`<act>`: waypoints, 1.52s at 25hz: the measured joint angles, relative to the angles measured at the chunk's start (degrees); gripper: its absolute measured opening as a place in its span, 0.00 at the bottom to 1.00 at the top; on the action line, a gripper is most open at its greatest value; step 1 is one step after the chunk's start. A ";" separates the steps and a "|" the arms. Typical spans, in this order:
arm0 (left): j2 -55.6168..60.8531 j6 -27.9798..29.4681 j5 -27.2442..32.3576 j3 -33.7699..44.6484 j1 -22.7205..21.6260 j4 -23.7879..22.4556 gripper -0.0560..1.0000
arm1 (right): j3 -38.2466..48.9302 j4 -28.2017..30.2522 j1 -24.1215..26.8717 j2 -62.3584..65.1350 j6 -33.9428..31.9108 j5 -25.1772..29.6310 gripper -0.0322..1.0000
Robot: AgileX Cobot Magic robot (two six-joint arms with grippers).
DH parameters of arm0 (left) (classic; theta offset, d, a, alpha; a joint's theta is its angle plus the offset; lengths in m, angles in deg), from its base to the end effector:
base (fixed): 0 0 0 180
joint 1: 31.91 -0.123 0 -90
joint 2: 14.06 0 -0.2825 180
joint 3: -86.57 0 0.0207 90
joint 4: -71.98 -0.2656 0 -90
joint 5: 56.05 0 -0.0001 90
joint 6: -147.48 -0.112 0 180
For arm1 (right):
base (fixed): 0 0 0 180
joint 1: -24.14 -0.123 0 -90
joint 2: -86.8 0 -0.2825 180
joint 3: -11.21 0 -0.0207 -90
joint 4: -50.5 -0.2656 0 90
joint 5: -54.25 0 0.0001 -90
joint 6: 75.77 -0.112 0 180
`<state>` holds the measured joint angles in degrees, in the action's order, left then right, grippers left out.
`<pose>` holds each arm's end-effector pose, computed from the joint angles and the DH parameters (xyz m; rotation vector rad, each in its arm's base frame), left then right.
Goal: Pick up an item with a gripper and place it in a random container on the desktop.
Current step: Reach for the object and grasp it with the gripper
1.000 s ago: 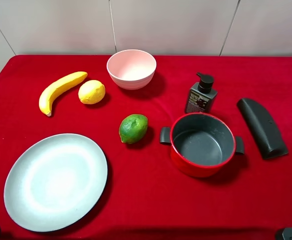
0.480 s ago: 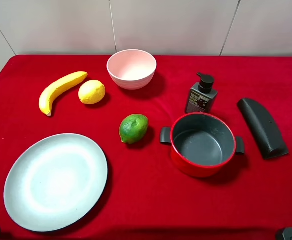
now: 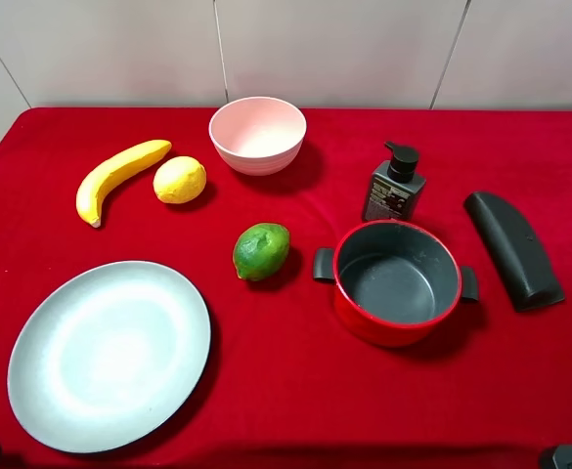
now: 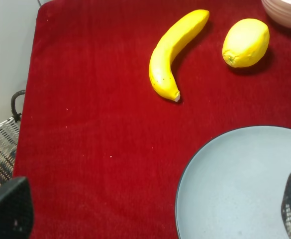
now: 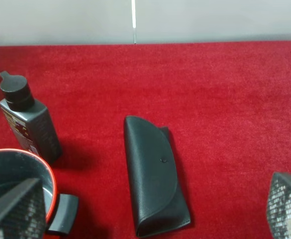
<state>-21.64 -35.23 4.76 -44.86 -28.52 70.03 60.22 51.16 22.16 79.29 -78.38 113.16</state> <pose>0.0289 0.0016 0.2746 0.1069 2.0382 0.0333 0.0312 0.0000 0.2755 0.0114 2.0147 0.0373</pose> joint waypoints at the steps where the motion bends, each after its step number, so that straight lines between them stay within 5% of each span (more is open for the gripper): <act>1: 0.00 0.00 0.00 0.00 0.00 0.00 0.99 | 0.00 0.00 0.00 0.00 0.00 0.00 0.70; 19: 0.00 0.00 0.00 0.00 0.00 0.00 0.99 | 0.00 -0.07 0.00 0.00 0.14 0.00 0.70; 38: 0.00 0.00 0.04 0.00 0.00 0.00 0.99 | -1.10 -2.55 0.00 -9.14 9.60 -3.22 0.70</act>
<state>-21.64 -35.23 4.80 -44.86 -28.52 70.03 59.12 48.61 22.16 70.14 -68.78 109.93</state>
